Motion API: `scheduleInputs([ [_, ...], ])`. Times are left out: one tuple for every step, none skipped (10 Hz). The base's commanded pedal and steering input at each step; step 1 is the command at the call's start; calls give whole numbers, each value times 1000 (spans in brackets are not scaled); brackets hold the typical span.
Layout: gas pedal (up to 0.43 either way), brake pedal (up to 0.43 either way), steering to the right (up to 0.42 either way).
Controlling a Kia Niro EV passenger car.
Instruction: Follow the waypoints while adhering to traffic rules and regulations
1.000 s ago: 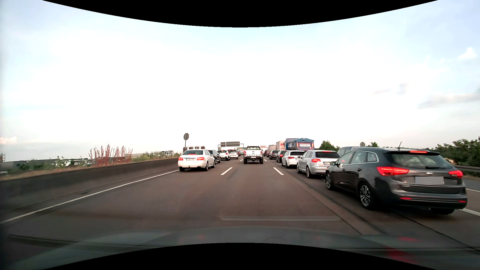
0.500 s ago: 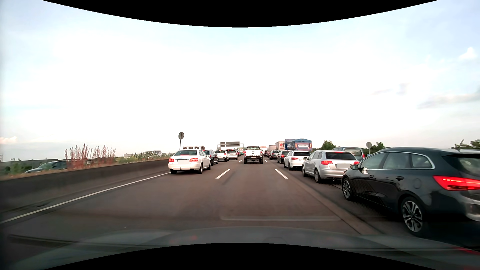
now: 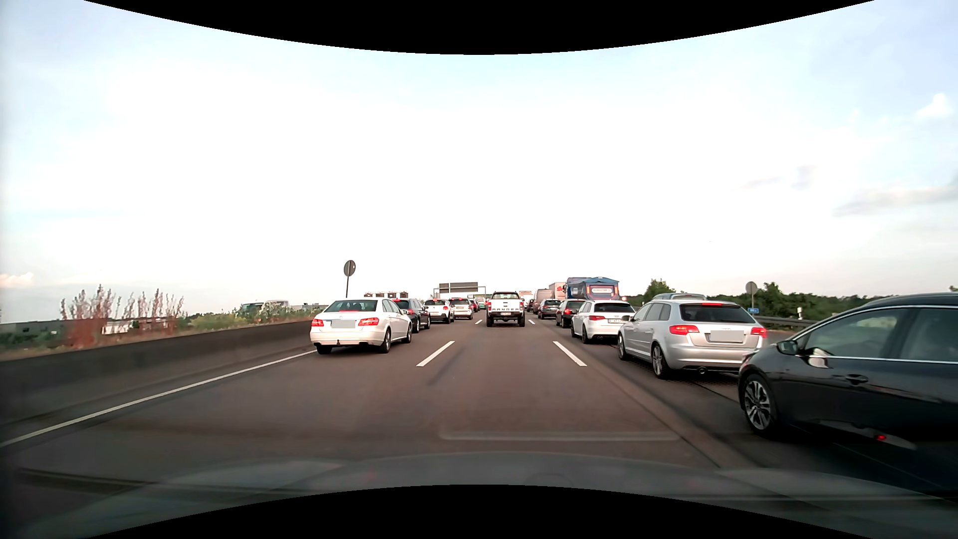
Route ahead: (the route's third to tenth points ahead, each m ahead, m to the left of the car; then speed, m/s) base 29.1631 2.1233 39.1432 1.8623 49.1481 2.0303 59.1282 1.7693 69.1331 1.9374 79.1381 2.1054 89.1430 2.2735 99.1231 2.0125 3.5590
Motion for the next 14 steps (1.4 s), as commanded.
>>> scheduleInputs([
  [67,0,-4],
  [67,0,-4],
  [67,0,-4],
  [67,0,-4],
  [67,0,-4],
  [67,0,-4],
  [59,0,-4],
  [59,0,-4],
  [59,0,-4],
  [59,0,-4],
  [59,0,-4],
  [59,0,-4],
  [59,0,-4],
  [47,0,-4],
])
